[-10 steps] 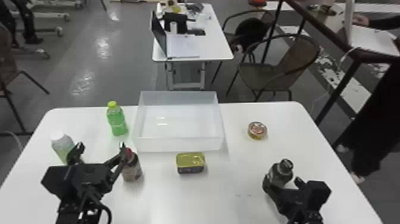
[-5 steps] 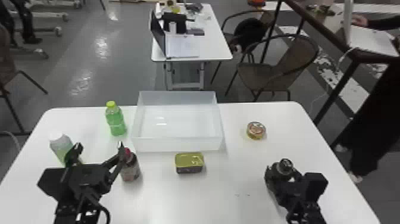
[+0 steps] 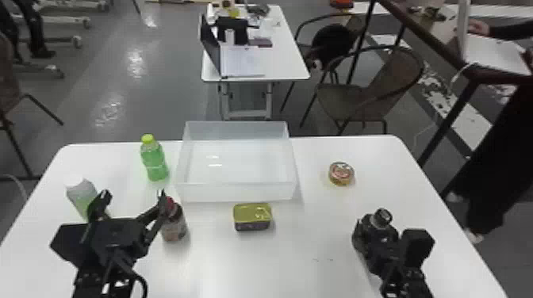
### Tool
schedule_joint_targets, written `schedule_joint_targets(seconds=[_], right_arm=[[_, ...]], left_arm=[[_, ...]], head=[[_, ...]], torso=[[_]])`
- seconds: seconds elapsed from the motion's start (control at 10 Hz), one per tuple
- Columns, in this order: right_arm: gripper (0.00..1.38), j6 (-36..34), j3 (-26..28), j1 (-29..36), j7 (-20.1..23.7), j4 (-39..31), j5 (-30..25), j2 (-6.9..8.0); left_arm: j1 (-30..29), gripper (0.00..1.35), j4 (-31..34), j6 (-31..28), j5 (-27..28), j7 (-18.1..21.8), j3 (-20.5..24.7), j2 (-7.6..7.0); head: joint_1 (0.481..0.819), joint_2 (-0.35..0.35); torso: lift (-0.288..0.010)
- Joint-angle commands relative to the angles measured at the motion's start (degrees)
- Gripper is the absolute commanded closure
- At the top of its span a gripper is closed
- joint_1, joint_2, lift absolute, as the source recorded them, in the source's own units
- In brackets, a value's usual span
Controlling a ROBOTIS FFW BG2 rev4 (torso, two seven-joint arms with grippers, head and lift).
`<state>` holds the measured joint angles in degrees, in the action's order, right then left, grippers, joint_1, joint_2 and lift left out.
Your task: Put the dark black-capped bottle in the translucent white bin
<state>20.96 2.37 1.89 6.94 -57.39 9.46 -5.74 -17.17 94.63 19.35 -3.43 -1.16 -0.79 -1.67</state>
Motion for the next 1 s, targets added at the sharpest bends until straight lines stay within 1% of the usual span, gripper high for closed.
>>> schedule_joint_targets(seconds=[0.0, 0.1, 0.2, 0.3, 0.4, 0.5, 0.6, 0.7, 0.9], right_arm=[[0.61, -2.2, 0.0, 1.4, 0.0, -4.5, 0.7, 0.47], [0.62, -6.5, 0.0, 2.7, 0.0, -11.4, -1.1, 0.82], [0.62, -10.4, 0.0, 3.2, 0.0, -18.7, -2.8, 0.82], [0.62, -12.2, -0.1, 2.5, 0.3, -23.4, -2.9, 0.91], [0.62, -13.1, -0.1, 1.0, 0.4, -25.2, -1.9, 1.00], [0.62, -13.3, -0.1, -0.9, 0.5, -24.9, -1.1, 1.17], [0.62, -11.7, -0.4, -4.1, 1.7, -21.5, -0.8, 1.17], [0.62, -8.7, -2.5, -8.2, 2.0, -16.2, 1.6, 0.73], [0.62, -4.7, -5.2, -15.0, 2.0, -8.6, 1.3, 0.73]], left_arm=[[0.1, 0.20, -0.1, 0.0, 0.0, 0.0, 0.0, 0.00], [0.1, 0.20, -0.1, 0.1, 0.0, 0.0, 0.0, 0.00], [0.2, 0.19, -0.1, -0.2, 0.0, 0.0, 0.0, 0.00], [0.5, 0.20, -0.5, -0.4, 0.0, 0.1, -0.2, 0.00], [0.6, 0.20, -0.6, -0.4, 0.0, 0.1, -0.4, -0.09], [0.8, 0.20, -0.8, -0.3, -0.1, 0.1, -0.5, -0.18], [0.9, 0.20, -0.9, -0.3, -0.4, 0.1, -0.8, -0.35], [1.0, 0.20, -1.0, -0.3, -0.6, 0.1, -0.8, -0.62], [1.9, 0.20, -1.3, -0.1, -1.1, 0.1, -1.8, -1.41]], head=[[0.695, -0.065], [0.695, -0.064], [0.695, -0.056], [0.695, -0.043], [0.695, -0.033], [0.695, -0.029], [0.695, -0.029], [0.695, -0.027], [0.695, -0.010]], torso=[[-0.017], [-0.017], [-0.017], [-0.017], [-0.017], [-0.017], [-0.017], [-0.017], [-0.017]])
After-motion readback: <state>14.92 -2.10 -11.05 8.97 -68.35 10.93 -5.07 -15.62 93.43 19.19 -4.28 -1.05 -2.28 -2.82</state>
